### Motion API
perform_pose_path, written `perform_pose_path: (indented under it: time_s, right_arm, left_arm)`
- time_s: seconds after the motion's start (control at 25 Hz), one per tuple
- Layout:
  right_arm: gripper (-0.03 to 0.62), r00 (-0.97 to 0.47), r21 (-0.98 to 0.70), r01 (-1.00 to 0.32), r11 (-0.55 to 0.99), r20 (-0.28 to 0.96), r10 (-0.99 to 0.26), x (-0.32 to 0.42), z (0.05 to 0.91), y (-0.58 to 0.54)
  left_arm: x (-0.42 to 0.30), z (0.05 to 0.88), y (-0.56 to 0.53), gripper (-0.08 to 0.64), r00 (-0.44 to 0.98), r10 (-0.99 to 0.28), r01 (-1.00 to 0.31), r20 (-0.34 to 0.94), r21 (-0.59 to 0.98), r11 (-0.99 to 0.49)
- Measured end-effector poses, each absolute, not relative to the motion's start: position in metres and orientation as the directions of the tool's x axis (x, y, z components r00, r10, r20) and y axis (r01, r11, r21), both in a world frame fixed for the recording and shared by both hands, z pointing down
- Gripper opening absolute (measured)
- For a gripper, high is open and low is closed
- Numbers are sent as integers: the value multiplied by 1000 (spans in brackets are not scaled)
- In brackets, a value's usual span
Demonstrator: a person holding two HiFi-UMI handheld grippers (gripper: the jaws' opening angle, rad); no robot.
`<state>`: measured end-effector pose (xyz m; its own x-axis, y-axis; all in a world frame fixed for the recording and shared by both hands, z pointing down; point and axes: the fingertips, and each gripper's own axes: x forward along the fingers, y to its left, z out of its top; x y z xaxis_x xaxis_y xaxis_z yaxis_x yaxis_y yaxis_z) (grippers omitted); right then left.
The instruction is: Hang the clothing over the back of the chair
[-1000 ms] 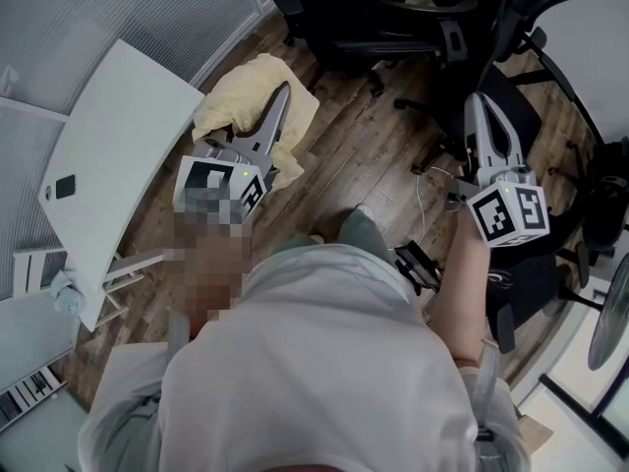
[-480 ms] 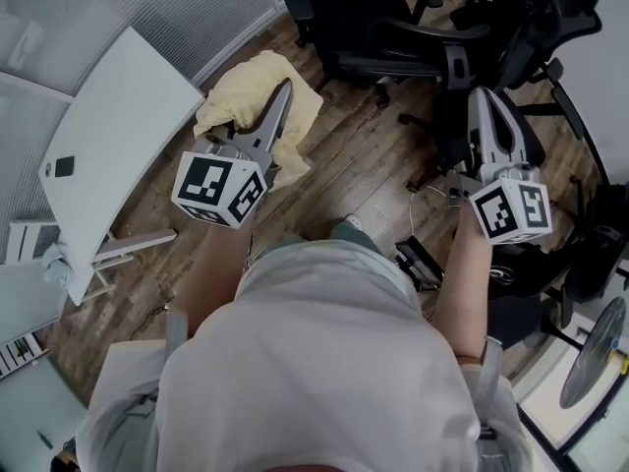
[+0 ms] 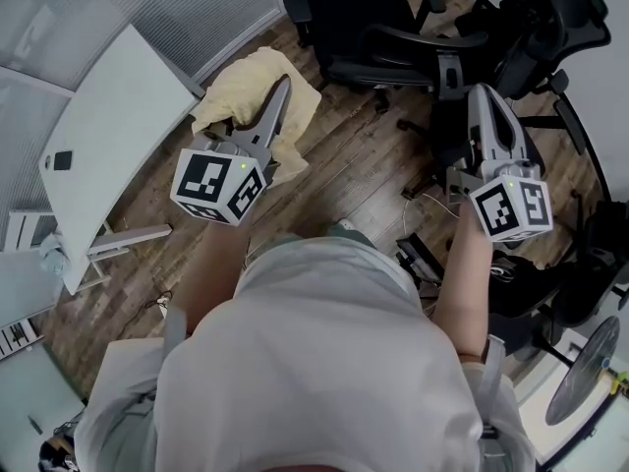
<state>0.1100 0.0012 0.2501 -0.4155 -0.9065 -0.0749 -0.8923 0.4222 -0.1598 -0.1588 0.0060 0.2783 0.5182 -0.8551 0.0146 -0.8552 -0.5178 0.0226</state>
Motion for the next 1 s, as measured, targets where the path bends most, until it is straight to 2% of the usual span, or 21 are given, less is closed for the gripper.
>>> perform_pose_path:
  time_s: [1.0]
  right_arm:
    - [21,-494,-201,-843,499,-77,-866,150,263,-25]
  left_arm:
    - [-111,281,-3,127,447,-894,-894,7,13,-447]
